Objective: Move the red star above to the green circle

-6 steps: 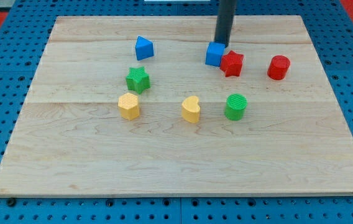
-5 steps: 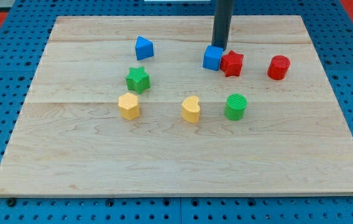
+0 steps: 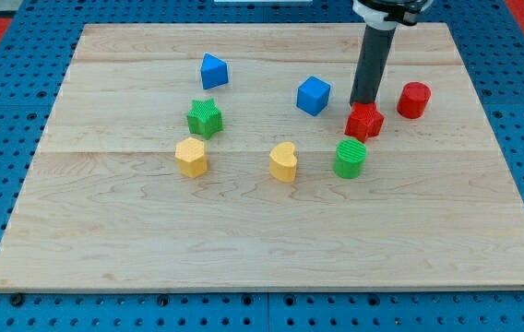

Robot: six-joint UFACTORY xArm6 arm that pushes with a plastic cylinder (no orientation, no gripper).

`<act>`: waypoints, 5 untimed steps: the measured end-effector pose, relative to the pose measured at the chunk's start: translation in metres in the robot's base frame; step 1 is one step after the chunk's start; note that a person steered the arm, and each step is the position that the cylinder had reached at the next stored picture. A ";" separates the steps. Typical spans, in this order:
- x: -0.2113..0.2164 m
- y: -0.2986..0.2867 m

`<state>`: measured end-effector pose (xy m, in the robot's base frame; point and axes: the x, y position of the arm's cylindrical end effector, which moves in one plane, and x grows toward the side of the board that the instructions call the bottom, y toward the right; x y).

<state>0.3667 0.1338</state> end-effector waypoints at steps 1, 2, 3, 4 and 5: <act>0.016 0.045; 0.043 0.045; 0.044 0.023; 0.044 0.015; 0.044 0.010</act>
<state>0.4106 0.1439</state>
